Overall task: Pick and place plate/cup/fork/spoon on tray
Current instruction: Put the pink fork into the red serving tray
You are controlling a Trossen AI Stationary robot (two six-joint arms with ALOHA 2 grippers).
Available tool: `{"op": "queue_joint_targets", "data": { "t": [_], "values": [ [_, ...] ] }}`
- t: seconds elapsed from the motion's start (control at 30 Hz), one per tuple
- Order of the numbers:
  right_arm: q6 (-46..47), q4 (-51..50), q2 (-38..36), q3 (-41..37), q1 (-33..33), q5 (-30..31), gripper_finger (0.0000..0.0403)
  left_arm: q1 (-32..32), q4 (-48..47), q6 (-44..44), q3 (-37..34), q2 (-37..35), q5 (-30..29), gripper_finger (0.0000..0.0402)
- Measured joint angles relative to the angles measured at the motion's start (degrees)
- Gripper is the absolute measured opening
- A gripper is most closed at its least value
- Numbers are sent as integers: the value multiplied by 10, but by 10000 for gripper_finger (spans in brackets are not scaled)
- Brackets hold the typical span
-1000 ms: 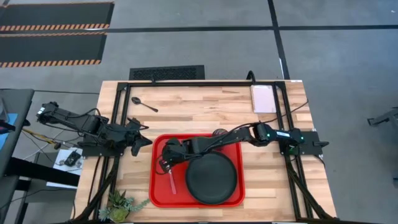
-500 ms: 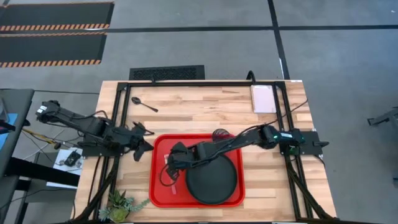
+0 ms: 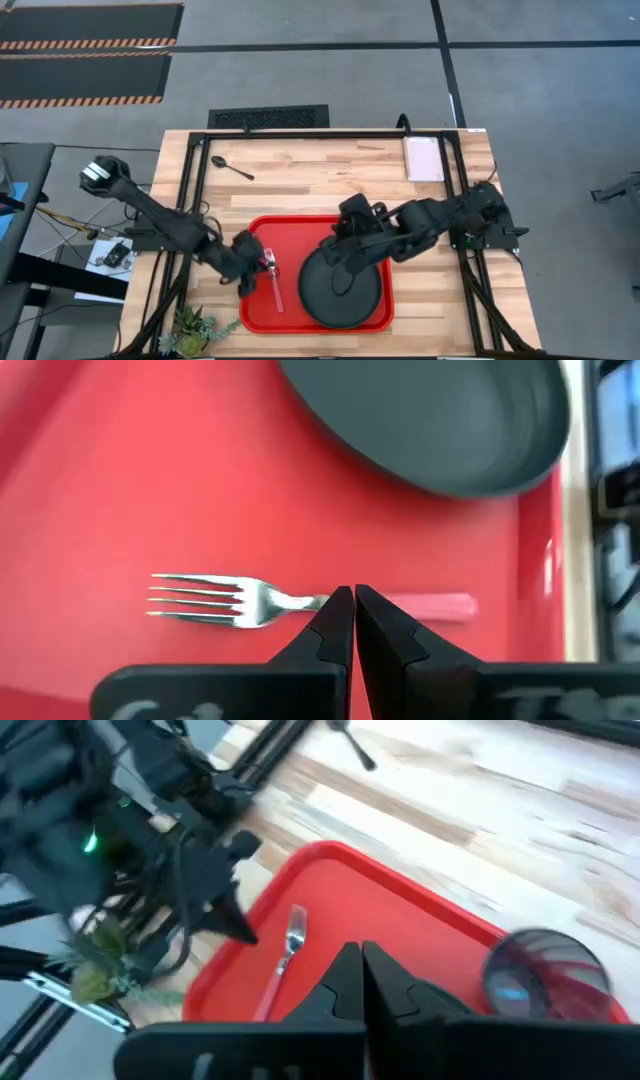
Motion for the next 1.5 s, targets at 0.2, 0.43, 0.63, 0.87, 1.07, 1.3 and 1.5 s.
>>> {"op": "queue_joint_targets", "data": {
  "t": [0.2,0.43,0.63,0.87,1.07,1.3,1.5],
  "values": [
    [37,-37,4,-2,16,5,4,-36,50,8,35,105,-19,0],
    [51,-41,5,-3,27,6,8,-36,94,-2,54,188,-43,0],
    [52,-40,4,-2,31,9,4,-37,106,-7,62,213,-38,0],
    [52,-41,4,-2,34,10,11,-37,89,-14,64,213,-32,0],
    [52,-35,5,-2,34,10,5,-39,59,-30,64,213,-57,0],
    [51,-19,5,-2,34,20,9,-41,55,-30,63,221,-42,0],
    [51,-16,5,-2,39,23,10,-40,67,-27,63,221,-40,0]
  ]
}}
